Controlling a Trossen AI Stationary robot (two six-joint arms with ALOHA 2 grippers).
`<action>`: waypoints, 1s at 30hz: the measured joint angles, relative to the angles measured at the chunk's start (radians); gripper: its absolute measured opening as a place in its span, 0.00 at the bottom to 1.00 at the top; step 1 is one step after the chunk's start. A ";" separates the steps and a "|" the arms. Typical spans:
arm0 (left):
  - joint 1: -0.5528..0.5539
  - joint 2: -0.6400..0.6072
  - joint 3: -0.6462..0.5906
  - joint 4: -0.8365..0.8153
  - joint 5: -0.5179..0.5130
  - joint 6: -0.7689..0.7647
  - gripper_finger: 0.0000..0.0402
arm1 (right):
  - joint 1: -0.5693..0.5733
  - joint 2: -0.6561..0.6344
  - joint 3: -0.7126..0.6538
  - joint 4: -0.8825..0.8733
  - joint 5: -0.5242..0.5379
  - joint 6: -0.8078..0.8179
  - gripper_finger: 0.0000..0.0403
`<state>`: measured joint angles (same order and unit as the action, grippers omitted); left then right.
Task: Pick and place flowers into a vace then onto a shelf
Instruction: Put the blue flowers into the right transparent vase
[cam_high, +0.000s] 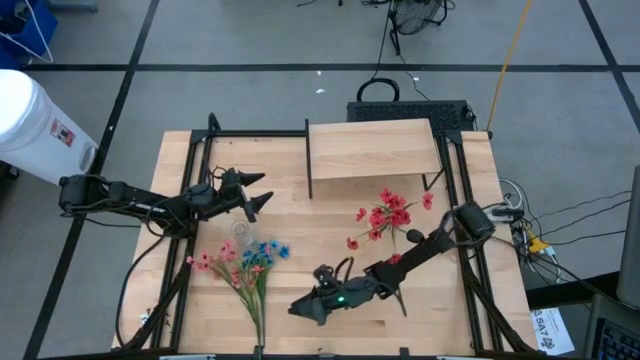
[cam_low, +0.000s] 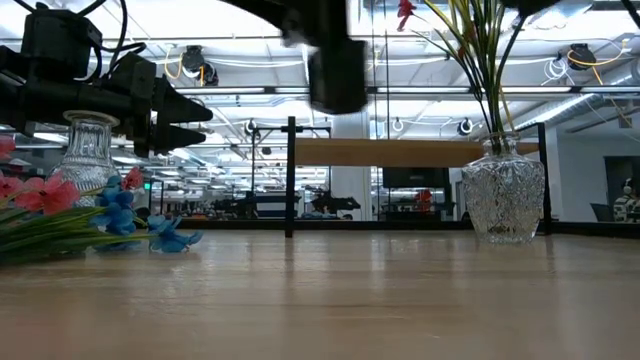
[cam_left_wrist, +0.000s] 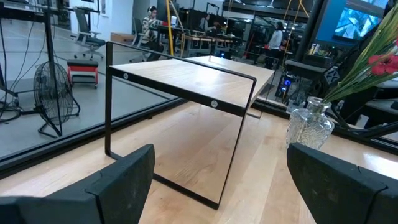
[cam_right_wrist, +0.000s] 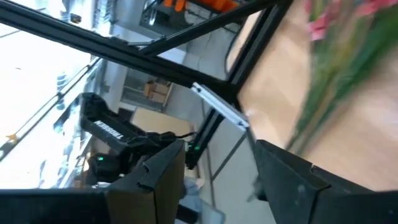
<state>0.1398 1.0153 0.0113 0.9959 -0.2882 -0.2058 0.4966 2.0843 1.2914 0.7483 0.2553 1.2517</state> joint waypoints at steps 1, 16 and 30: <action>0.000 0.000 0.000 0.001 0.000 0.000 0.91 | -0.005 0.018 0.026 0.001 -0.019 0.005 0.46; 0.000 0.000 0.000 0.001 0.000 0.000 0.91 | -0.085 0.124 0.289 -0.401 -0.139 0.150 0.46; 0.000 0.000 0.000 0.001 0.000 0.000 0.91 | -0.136 0.254 0.522 -0.516 -0.254 0.161 0.46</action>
<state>0.1398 1.0151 0.0113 0.9970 -0.2878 -0.2058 0.3601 2.3386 1.8135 0.2321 0.0015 1.4122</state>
